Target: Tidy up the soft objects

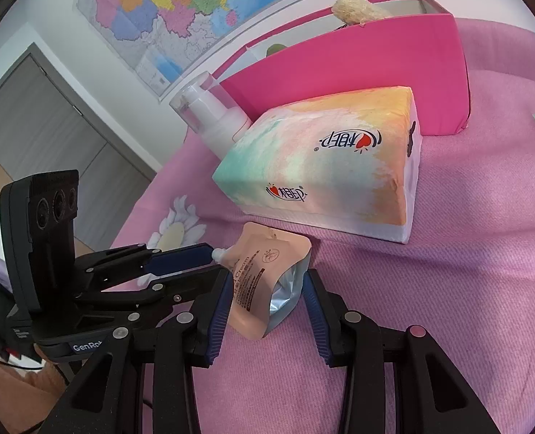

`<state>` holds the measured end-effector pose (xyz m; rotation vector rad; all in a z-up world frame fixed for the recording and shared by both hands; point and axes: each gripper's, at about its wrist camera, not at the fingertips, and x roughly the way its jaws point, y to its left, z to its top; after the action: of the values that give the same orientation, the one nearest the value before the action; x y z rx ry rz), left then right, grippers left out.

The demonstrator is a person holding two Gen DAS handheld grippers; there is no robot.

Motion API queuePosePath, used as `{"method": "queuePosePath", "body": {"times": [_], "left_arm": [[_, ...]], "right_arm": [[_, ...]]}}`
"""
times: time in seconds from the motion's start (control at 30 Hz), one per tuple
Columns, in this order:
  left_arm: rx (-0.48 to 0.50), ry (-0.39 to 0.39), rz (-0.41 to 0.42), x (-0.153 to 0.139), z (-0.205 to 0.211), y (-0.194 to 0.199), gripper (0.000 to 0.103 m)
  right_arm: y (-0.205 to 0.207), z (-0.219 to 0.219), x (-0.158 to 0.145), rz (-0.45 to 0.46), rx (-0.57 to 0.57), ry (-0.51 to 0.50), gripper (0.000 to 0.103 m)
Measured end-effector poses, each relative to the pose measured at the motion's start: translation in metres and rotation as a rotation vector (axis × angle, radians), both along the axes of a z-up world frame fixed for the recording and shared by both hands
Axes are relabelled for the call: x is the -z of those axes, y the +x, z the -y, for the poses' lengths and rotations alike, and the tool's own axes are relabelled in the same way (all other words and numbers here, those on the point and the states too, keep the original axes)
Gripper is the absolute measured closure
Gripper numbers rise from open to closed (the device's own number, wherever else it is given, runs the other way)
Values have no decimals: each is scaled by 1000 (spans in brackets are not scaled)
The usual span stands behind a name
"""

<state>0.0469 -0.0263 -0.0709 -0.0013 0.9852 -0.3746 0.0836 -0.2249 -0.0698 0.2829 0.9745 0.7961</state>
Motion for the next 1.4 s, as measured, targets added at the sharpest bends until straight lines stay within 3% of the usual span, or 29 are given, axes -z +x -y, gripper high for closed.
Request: {"method": "queuePosePath", "body": {"times": [0.27, 0.87, 0.93, 1.4], "left_arm": [[0, -2, -5, 0, 0, -3, 65], [7, -28, 5, -12, 0, -16, 64], [8, -16, 14, -13, 2, -18, 64], [16, -33, 29, -23, 1, -23, 64]], "right_arm": [[-3, 1, -1, 6, 9, -13, 70], [-14, 4, -6, 10, 16, 3, 70], [-15, 4, -7, 8, 8, 15, 76], [-19, 4, -11, 21, 17, 20, 76]]}}
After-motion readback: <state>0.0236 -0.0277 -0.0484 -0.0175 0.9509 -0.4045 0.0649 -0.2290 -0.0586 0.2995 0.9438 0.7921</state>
